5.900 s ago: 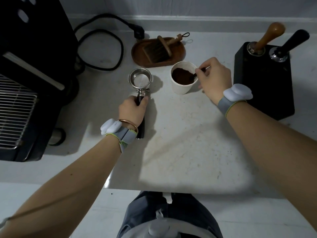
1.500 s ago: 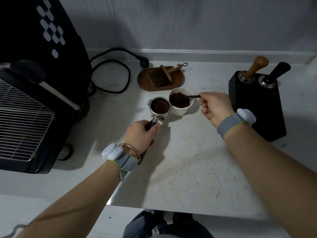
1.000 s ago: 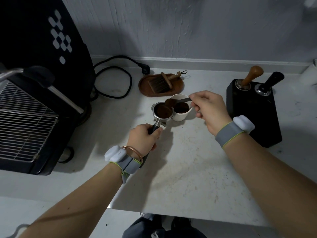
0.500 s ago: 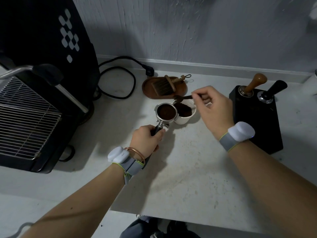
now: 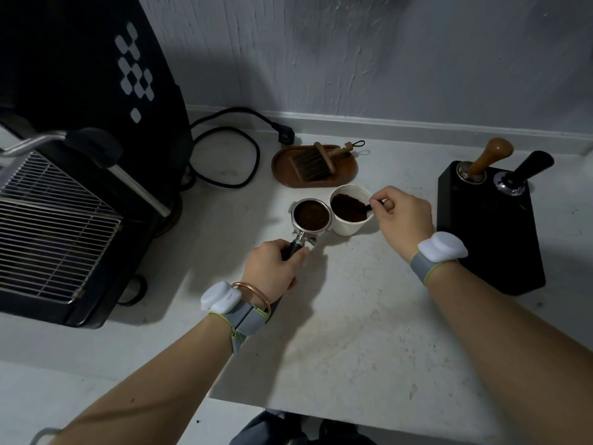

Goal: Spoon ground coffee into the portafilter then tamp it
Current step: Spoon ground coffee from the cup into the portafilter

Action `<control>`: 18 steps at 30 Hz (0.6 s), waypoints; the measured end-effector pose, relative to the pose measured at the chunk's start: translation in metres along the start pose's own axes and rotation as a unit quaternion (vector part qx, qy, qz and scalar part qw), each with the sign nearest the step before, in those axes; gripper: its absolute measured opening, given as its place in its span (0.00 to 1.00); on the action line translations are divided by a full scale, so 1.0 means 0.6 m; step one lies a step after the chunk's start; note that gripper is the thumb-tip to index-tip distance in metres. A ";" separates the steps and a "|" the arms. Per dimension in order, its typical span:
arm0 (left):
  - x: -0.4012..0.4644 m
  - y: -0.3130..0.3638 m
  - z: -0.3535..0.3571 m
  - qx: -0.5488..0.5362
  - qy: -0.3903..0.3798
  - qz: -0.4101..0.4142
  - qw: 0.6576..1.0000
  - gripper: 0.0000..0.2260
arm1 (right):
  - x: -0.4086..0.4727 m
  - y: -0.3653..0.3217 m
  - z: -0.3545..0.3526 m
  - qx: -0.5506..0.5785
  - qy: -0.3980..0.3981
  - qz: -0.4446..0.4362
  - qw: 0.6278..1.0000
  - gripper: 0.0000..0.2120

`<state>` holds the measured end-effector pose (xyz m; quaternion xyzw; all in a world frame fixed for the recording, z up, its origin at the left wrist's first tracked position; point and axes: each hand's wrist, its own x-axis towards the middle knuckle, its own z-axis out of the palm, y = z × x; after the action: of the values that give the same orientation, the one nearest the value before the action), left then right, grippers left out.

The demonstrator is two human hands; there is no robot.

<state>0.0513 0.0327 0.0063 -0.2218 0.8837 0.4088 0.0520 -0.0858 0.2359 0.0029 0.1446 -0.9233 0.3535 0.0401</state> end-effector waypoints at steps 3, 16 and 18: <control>0.003 -0.001 0.001 0.000 0.002 -0.002 1.000 0.14 | 0.006 -0.005 0.004 0.008 -0.015 0.046 0.999 0.07; 0.008 -0.012 0.004 -0.006 0.005 0.006 1.000 0.15 | 0.017 -0.014 0.003 0.257 -0.006 0.258 0.931 0.08; 0.008 -0.012 0.004 -0.009 0.006 0.007 1.000 0.15 | 0.016 -0.012 0.002 0.281 -0.005 0.278 0.918 0.07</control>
<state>0.0501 0.0286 -0.0019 -0.2185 0.8819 0.4158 0.0416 -0.0926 0.2280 0.0082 -0.1108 -0.7890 0.5948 -0.1068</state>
